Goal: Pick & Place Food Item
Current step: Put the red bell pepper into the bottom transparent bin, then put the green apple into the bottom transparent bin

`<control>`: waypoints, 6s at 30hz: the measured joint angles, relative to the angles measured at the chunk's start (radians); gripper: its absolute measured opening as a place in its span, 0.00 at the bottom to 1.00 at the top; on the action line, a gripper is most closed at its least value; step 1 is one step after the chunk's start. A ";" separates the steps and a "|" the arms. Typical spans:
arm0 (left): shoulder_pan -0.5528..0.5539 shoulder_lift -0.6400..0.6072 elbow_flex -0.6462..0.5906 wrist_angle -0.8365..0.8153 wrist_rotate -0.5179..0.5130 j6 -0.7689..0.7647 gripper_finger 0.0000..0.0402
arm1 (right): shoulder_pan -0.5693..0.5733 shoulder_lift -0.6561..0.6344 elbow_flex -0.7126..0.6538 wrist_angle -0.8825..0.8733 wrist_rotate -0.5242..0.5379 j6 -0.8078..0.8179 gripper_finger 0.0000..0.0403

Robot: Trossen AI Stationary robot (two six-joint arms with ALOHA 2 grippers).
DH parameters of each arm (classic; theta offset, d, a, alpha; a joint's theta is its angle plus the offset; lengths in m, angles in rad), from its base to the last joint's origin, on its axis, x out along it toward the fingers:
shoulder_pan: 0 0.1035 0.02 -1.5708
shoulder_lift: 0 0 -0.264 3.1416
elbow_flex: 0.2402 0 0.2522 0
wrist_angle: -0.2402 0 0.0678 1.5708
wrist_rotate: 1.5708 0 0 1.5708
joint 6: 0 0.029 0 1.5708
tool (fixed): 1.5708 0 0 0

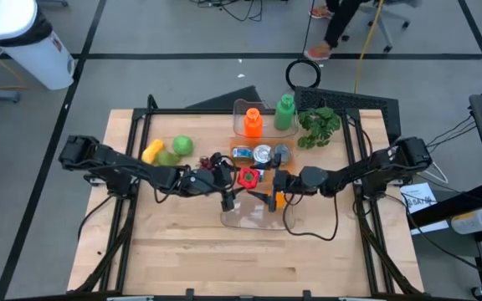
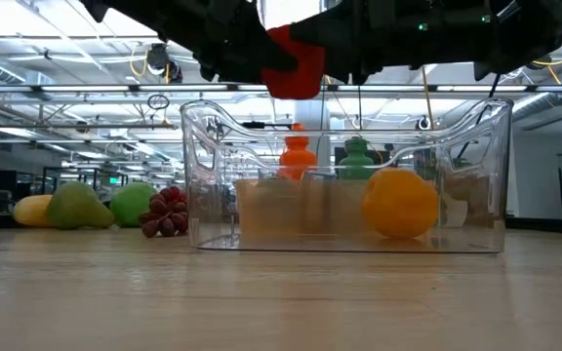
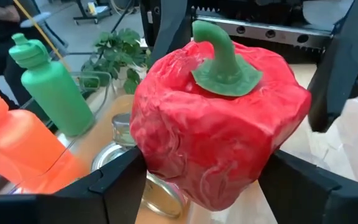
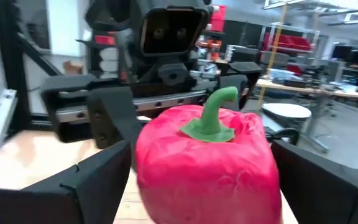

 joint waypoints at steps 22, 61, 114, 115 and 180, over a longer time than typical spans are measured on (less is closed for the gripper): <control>-0.016 -0.193 0.002 -0.194 0.070 -0.029 0.90 | 0.086 -0.131 -0.001 -0.453 0.008 0.204 0.66; -0.009 -0.169 0.002 -0.328 0.066 -0.169 0.91 | 0.108 -0.051 -0.003 -0.586 -0.013 0.177 0.86; 0.849 -0.188 -0.048 -0.981 0.319 -0.523 0.87 | 0.183 -0.328 -0.003 -0.743 -0.008 0.128 0.86; 0.849 -0.188 -0.057 -0.965 0.333 -0.524 0.87 | 0.183 -0.328 -0.003 -0.743 -0.008 0.128 0.86; 0.091 -0.051 -0.093 0.238 0.610 -0.119 0.69 | 0.138 -0.049 -0.006 -0.019 0.017 0.162 0.86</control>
